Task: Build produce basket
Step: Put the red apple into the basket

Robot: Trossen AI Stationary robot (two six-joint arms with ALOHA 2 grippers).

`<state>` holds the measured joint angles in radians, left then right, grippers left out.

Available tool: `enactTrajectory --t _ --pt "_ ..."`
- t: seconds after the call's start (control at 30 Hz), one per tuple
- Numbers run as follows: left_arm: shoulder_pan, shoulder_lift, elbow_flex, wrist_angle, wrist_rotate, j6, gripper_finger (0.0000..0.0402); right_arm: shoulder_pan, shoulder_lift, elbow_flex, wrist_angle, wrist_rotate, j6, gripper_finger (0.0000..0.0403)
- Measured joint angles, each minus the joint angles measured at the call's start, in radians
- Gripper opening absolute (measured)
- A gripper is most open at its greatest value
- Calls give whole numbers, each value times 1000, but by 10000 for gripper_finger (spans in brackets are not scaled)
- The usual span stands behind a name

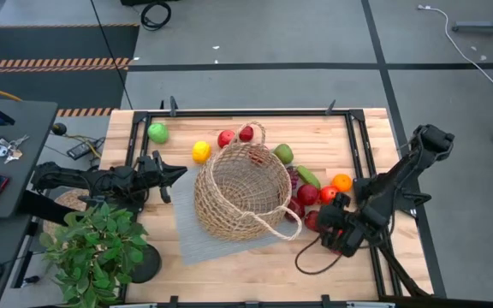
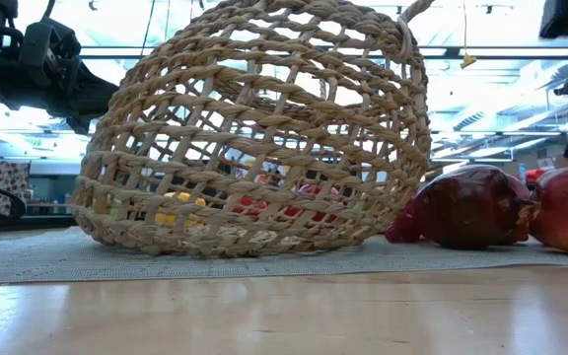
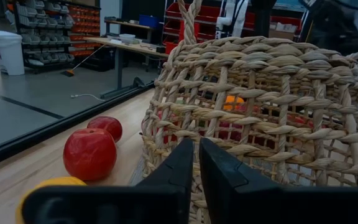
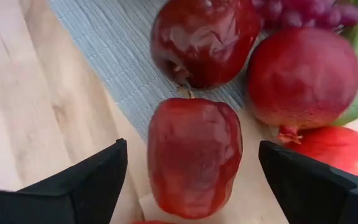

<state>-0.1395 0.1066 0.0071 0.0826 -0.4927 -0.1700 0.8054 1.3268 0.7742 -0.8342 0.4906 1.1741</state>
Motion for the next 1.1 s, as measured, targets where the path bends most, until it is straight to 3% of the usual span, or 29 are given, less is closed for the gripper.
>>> enactTrajectory --t 0.17,0.53,0.87,1.1 --pt "0 0 0 0 0 0 40 -78 -3 -67 128 -54 -104 397" --pt "0 0 0 0 0 0 34 -172 -2 -163 290 -168 -186 392" --pt "0 0 0 0 0 0 37 -187 -5 -178 297 -197 -183 339" --pt "0 0 0 0 0 0 34 -186 -47 -103 239 -257 -187 343"
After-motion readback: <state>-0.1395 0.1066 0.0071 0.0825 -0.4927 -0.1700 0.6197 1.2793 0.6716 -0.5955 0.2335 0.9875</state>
